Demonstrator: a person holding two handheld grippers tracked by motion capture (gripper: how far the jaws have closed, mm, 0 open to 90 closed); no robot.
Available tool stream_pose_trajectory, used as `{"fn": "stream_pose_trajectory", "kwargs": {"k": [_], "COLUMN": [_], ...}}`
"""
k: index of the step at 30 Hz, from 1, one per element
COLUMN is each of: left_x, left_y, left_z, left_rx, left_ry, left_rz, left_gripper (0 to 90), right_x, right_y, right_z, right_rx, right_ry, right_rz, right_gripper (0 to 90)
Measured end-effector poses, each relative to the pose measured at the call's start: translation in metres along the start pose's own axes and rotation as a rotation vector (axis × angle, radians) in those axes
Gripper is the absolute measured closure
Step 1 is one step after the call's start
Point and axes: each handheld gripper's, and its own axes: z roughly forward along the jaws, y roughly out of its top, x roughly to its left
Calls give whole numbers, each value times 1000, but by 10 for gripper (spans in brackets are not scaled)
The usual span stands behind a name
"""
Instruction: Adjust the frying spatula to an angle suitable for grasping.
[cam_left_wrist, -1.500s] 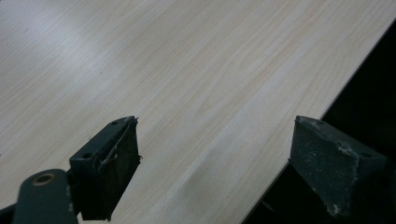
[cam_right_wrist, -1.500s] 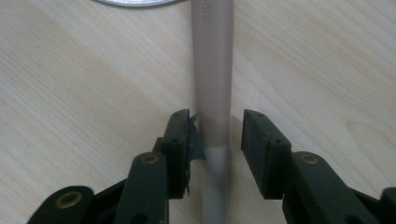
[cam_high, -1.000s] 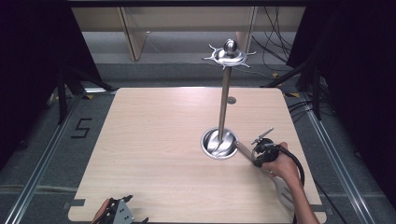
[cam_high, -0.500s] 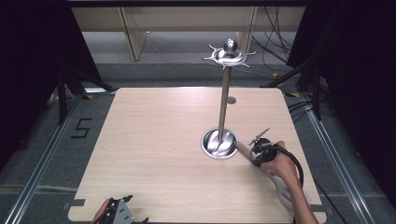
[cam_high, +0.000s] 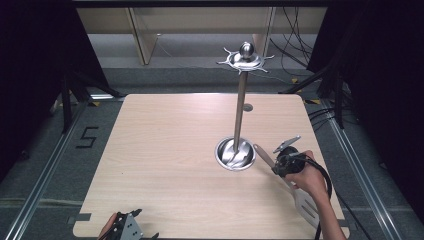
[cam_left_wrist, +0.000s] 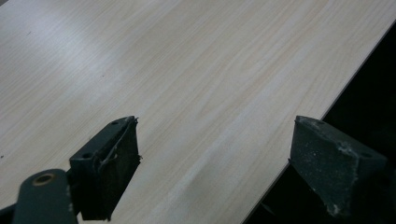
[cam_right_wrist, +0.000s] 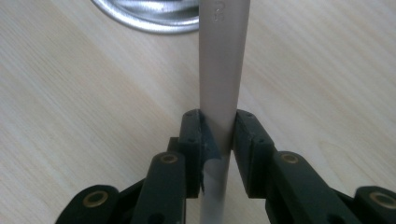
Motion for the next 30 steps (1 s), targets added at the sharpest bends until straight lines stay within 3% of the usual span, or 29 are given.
{"fn": "stream_pose_trajectory", "kwargs": {"k": [4, 5, 8, 11, 13, 17, 18, 20, 21, 22, 24, 25, 29, 30], "left_x": [0, 0, 0, 0, 0, 0, 0, 0, 0, 0, 0, -1, -1, -2], "left_y": [0, 0, 0, 0, 0, 0, 0, 0, 0, 0, 0, -1, -1, -1], "left_z": [-1, 0, 0, 0, 0, 0, 0, 0, 0, 0, 0, 3, 3, 3], "left_rx": [8, 7, 0, -1, 0, 1, 1, 2, 2, -1, -5, -29, -30, -32], "left_ry": [-1, 0, 1, 0, 0, -1, 0, -1, -1, -1, 1, 20, 15, 14], "left_rz": [2, 2, 1, 2, 1, 2, 2, 1, 1, 2, -1, -28, -34, -39], "left_gripper": [150, 150, 150, 150, 150, 150, 150, 150, 150, 150, 150, 150, 150, 150], "right_x": [-3, -6, -5, -5, -6, -5, -5, -6, -7, -5, -6, -7, -9, -10], "right_y": [-4, -5, -7, -10, -10, -13, -13, -16, -16, -17, -18, -19, -21, -22], "right_z": [-12, -15, -23, -28, -32, -42, -48, -54, -59, -62, -63, -69, -76, -80], "right_rx": [-61, -86, -104, -191, -185, -238, -230, -296, -279, -291, -315, -325, -364, -385], "right_ry": [-10, -15, -5, -10, -11, -2, 7, -11, 4, 10, 1, 9, 19, 40], "right_rz": [-11, -34, -14, -1, -21, 1, 3, -7, -17, 9, -1, -2, -3, 3], "right_gripper": [746, 746, 746, 747, 746, 747, 747, 747, 747, 747, 747, 748, 748, 748]}}
